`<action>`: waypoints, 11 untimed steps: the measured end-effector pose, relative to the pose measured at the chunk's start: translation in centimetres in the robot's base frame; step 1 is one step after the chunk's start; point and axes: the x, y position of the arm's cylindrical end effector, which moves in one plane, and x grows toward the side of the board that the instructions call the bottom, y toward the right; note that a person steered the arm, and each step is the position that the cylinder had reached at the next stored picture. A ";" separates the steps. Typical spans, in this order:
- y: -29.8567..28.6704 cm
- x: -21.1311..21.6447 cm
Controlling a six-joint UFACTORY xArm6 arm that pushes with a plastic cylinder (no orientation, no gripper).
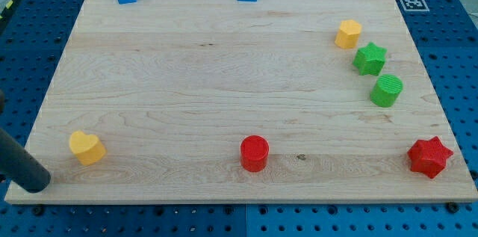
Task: Move yellow heart to the center
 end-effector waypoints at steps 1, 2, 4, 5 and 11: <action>0.5 -1.6; 2.2 -2.4; 8.1 -4.9; 8.8 -7.6; 15.9 -10.2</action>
